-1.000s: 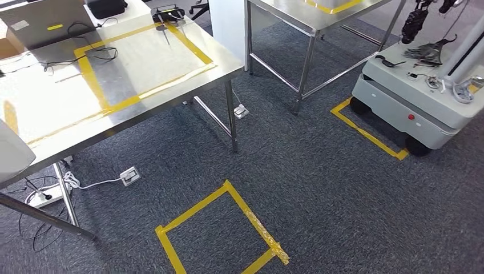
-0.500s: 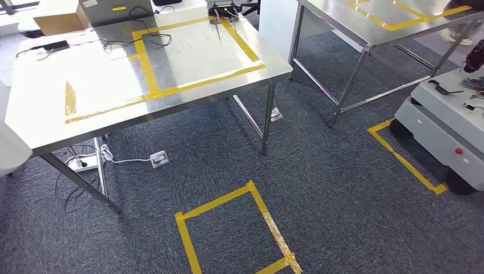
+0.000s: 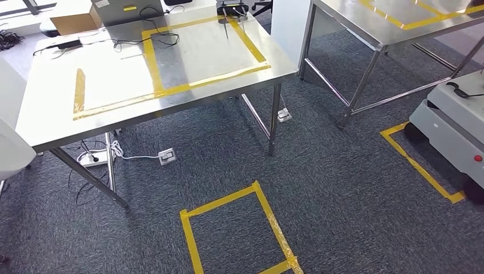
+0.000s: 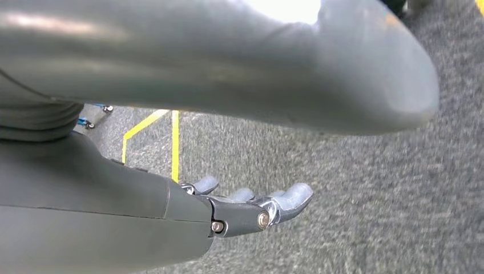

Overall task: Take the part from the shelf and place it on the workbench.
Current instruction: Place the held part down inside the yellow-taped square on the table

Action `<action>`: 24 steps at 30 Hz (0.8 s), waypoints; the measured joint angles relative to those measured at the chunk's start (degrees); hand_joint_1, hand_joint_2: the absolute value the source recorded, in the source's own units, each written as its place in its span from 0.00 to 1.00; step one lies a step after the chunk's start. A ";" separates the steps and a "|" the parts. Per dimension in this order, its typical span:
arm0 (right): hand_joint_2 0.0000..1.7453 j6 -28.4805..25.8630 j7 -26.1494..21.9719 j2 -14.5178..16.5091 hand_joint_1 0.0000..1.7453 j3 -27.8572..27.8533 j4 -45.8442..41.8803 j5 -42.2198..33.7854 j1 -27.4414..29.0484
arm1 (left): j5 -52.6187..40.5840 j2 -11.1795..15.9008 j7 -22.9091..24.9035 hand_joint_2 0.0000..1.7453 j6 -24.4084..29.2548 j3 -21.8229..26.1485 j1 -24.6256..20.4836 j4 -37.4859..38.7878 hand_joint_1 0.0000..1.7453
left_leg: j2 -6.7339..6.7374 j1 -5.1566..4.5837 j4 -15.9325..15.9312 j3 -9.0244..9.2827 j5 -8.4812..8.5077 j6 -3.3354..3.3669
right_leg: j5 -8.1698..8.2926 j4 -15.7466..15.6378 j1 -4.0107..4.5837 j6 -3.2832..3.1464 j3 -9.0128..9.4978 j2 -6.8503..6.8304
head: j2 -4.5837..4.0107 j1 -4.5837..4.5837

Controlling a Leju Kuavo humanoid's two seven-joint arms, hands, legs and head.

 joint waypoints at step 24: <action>0.00 -0.09 0.36 0.10 0.00 -0.55 0.00 -1.22 0.16 | -1.81 -1.66 0.58 1.00 -1.84 -0.12 -5.71 2.13 1.00 | -0.65 -0.39 1.93 7.77 -3.03 0.07 | 4.57 -0.32 -0.39 0.13 -4.21 1.03 | 0.00 -0.07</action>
